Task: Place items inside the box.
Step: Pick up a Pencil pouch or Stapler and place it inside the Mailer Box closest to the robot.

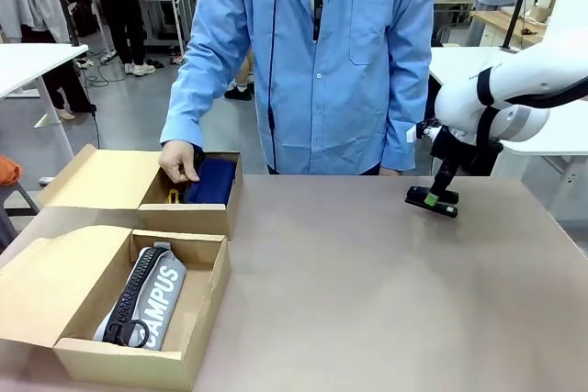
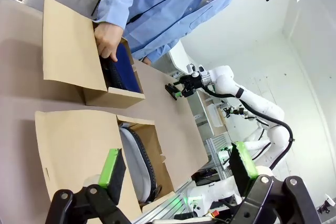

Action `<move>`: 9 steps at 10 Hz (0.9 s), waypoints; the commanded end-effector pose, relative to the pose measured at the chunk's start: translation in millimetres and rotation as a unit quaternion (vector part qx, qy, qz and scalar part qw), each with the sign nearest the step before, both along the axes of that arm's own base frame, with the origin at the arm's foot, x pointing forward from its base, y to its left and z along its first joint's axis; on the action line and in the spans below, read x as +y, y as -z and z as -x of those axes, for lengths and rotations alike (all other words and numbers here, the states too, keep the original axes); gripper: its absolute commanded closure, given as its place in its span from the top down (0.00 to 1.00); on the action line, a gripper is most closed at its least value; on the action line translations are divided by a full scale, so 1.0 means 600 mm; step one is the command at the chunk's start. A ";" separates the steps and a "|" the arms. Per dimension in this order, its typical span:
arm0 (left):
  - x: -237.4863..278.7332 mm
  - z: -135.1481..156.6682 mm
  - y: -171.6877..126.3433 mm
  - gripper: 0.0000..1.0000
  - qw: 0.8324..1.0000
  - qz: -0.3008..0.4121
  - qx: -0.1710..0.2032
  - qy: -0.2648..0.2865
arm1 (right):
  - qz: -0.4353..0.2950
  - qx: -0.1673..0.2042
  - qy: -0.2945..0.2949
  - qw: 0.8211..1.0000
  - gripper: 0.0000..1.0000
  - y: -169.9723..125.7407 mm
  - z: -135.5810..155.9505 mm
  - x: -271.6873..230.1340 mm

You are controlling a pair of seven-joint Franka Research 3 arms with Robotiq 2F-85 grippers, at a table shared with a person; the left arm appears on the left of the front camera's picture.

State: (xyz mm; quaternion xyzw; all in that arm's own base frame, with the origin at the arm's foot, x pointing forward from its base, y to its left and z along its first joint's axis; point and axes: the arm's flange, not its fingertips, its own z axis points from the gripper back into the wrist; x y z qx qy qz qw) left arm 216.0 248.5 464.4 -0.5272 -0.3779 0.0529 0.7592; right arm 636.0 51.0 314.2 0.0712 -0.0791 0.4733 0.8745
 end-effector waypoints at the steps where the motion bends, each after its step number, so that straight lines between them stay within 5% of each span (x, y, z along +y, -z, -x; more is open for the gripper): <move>1: 0.000 0.001 -0.002 1.00 1.000 0.004 -0.014 -0.001 | 0.015 0.004 -0.009 1.000 1.00 0.013 0.002 -0.006; 4: 0.000 0.001 -0.002 1.00 1.000 0.004 -0.014 -0.001 | 0.019 0.021 -0.006 1.000 1.00 0.021 0.009 -0.002; 5: 0.000 0.001 -0.002 1.00 1.000 0.004 -0.014 -0.001 | 0.021 0.028 -0.007 0.999 0.40 0.023 0.012 0.000; 6: 0.000 0.001 -0.002 1.00 1.000 0.004 -0.014 -0.001 | 0.016 0.031 -0.004 0.999 0.40 0.021 0.013 -0.002; 7: 0.000 0.001 -0.002 1.00 1.000 0.004 -0.014 -0.001 | 0.015 0.028 -0.003 0.999 0.00 0.021 0.014 -0.002; 8: 0.000 0.001 -0.002 1.00 1.000 0.004 -0.014 -0.001 | 0.018 0.030 -0.003 0.999 0.36 0.021 0.015 -0.001; 9: 0.000 0.001 -0.002 1.00 1.000 0.004 -0.014 -0.001 | 0.017 0.030 -0.003 0.999 0.00 0.020 0.016 -0.001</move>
